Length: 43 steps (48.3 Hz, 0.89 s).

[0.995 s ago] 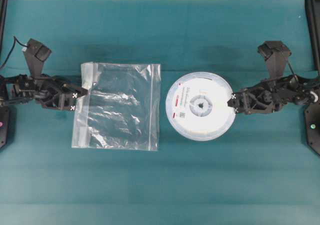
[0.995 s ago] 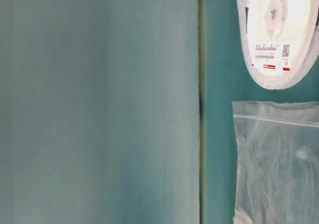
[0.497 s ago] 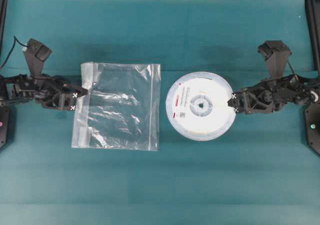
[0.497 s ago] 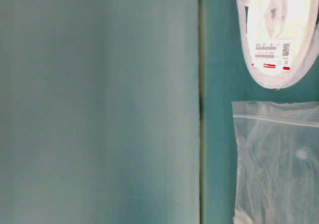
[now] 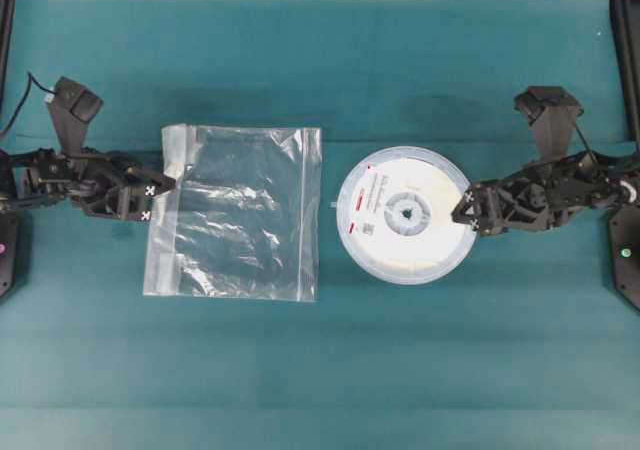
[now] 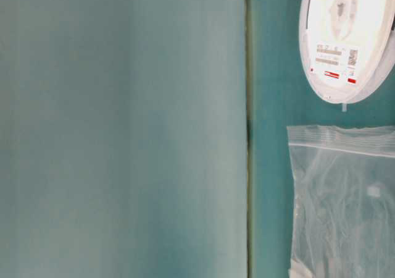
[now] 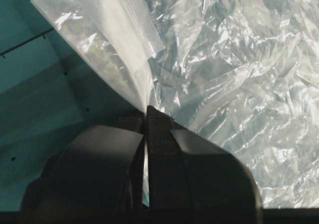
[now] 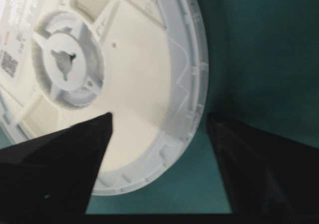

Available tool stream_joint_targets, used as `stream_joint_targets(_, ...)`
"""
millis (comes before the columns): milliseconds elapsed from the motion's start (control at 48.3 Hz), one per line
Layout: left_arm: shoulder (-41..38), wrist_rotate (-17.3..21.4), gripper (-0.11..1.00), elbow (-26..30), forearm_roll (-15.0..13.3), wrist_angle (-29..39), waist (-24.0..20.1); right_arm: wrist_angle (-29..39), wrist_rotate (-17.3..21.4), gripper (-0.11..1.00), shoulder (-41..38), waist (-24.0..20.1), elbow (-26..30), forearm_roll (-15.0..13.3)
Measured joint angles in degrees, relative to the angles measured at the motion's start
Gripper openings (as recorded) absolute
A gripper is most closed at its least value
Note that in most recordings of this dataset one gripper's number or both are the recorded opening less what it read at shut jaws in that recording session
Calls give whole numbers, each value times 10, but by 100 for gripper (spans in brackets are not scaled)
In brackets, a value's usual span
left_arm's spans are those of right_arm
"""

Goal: Take out the reel from the clear zip bag.
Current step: 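Set the reel down on the table right of the bag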

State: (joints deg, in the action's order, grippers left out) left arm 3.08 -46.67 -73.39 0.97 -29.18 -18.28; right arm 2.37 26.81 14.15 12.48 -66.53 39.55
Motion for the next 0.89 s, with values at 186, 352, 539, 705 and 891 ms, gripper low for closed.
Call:
stream_joint_targets(186, 6, 0, -2, 0, 0, 4, 0, -1, 0, 94, 12, 0, 0, -1)
stream_joint_targets(352, 11, -1, -1, 0, 0, 4, 0, -1, 0, 94, 32, 0, -1, -3)
stream_joint_targets(539, 12, 0, -1, -1, 0, 3, 0, -1, 0, 94, 52, -1, -2, -4)
stream_joint_targets(705, 17, -1, 5, -1, 0, -1, 0, -1, 0, 94, 62, 0, -2, -12)
stream_joint_targets(891, 25, -1, 50, -1, 0, -3, 1, -1, 0, 94, 71, -4, -2, -24)
